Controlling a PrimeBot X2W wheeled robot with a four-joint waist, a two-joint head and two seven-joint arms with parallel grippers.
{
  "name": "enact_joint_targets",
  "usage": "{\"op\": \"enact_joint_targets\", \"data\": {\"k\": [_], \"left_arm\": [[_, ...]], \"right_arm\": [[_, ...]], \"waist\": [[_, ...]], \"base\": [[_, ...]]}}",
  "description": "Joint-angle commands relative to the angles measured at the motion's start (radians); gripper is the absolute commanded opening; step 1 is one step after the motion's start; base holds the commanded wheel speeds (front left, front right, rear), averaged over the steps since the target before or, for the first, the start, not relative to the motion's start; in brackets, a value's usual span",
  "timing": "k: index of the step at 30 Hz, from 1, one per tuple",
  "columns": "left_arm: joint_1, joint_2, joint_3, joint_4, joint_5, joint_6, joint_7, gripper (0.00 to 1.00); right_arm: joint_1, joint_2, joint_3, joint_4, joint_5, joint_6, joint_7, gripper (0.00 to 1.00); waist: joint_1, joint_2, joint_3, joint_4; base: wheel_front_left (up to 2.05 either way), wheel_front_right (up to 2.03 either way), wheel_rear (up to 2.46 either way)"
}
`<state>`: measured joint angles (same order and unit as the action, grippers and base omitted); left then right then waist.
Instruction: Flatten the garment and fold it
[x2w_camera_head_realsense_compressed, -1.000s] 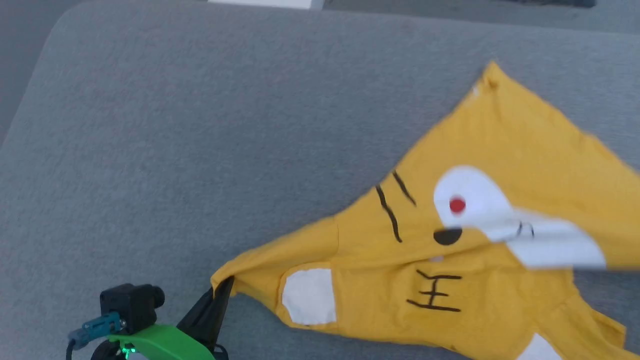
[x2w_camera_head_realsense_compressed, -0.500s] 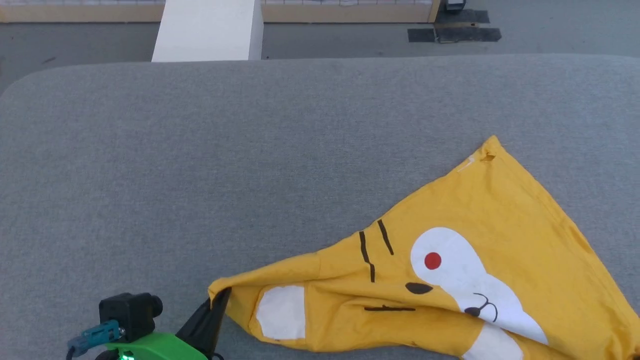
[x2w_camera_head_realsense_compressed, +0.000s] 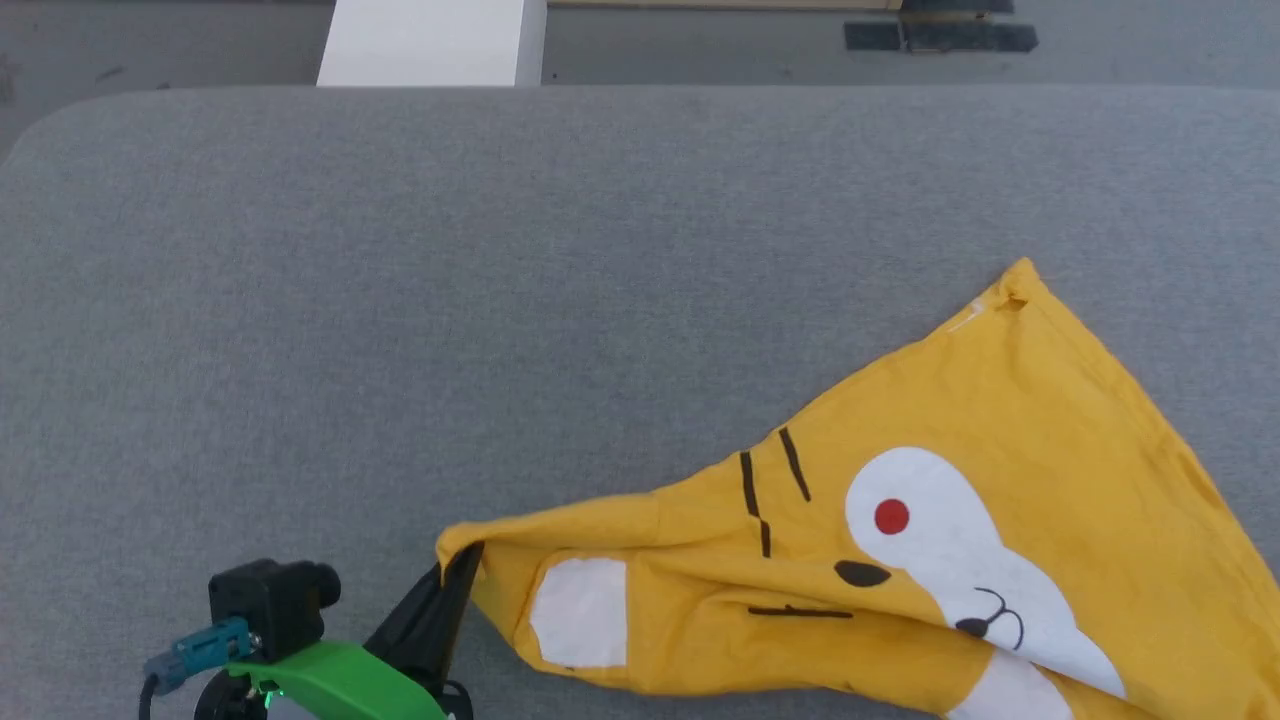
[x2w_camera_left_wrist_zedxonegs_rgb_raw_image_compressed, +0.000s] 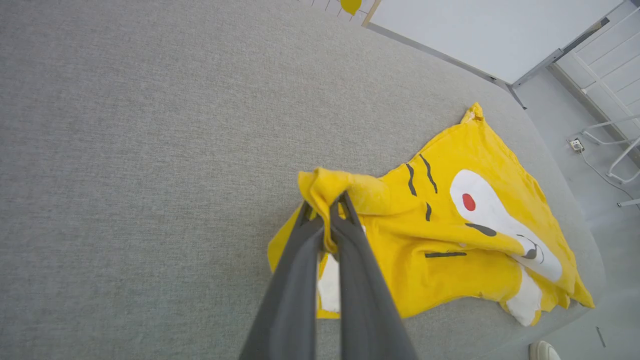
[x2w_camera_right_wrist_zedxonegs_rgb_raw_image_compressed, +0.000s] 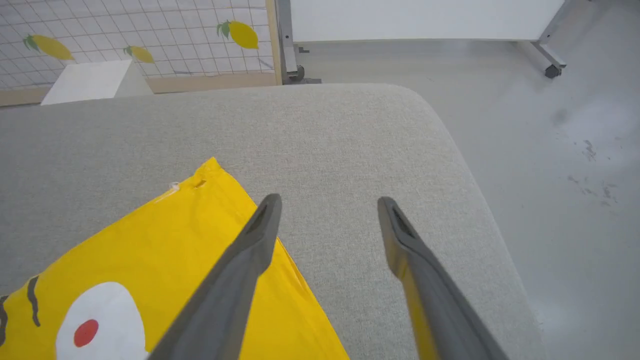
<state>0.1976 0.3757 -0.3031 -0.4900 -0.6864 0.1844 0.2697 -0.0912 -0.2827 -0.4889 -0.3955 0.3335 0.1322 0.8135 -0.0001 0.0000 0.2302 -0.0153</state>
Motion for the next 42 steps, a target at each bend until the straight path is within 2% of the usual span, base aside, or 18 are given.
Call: {"op": "enact_joint_targets", "data": {"k": [1,7,13,26,27,28,29,33,42], "left_arm": [[-0.026,-0.005,-0.002,-0.002,0.009,-0.007,-0.008,0.0],[-0.082,-0.017,-0.031,-0.002,0.027,-0.019,-0.003,0.0],[-0.129,-0.036,-0.058,0.011,0.038,-0.029,-0.003,0.0],[-0.169,-0.053,-0.08,0.033,0.045,-0.036,-0.01,0.0],[-0.17,-0.053,-0.08,0.034,0.045,-0.036,-0.009,0.0],[-0.171,-0.052,-0.08,0.035,0.044,-0.035,-0.008,0.0],[-0.171,-0.051,-0.08,0.036,0.044,-0.035,-0.007,0.0],[-0.167,-0.046,-0.071,0.039,0.041,-0.029,-0.006,0.0],[-0.198,-0.018,-0.02,0.085,0.068,-0.001,-0.016,0.0]], "right_arm": [[-0.053,-0.009,0.037,0.021,-0.01,-0.002,0.013,1.0],[-0.247,-0.064,0.211,0.197,-0.058,-0.002,0.037,1.0],[-0.357,-0.124,0.309,0.37,-0.089,-0.002,0.042,1.0],[-0.417,-0.172,0.373,0.568,-0.076,-0.002,0.0,1.0],[-0.416,-0.171,0.374,0.58,-0.073,-0.002,0.008,0.85],[-0.415,-0.17,0.371,0.592,-0.072,-0.002,0.018,0.45],[-0.412,-0.168,0.371,0.605,-0.07,-0.002,0.036,0.0],[-0.409,-0.161,0.347,0.618,-0.087,-0.002,0.07,0.0],[-0.392,-0.106,0.274,0.582,-0.116,-0.002,-0.035,0.0]], "waist": [[0.0001,0.0,0.052,0.038],[0.0001,0.0,0.142,0.088],[0.0001,0.0,0.207,0.14],[0.0001,0.0,0.268,0.192],[0.0001,0.0,0.268,0.192],[0.0001,0.0,0.267,0.192],[0.0001,0.0,0.265,0.192],[0.0001,0.0,0.242,0.18],[0.0001,0.0,0.101,0.118]], "base": [[0.0,0.0,0.0],[0.0,0.0,0.0],[0.0,0.0,0.0],[0.0,0.0,0.0],[0.0,0.0,0.0],[0.0,0.0,0.0],[0.0,0.0,0.0],[0.0,0.0,0.0],[0.0,0.0,0.0]]}}
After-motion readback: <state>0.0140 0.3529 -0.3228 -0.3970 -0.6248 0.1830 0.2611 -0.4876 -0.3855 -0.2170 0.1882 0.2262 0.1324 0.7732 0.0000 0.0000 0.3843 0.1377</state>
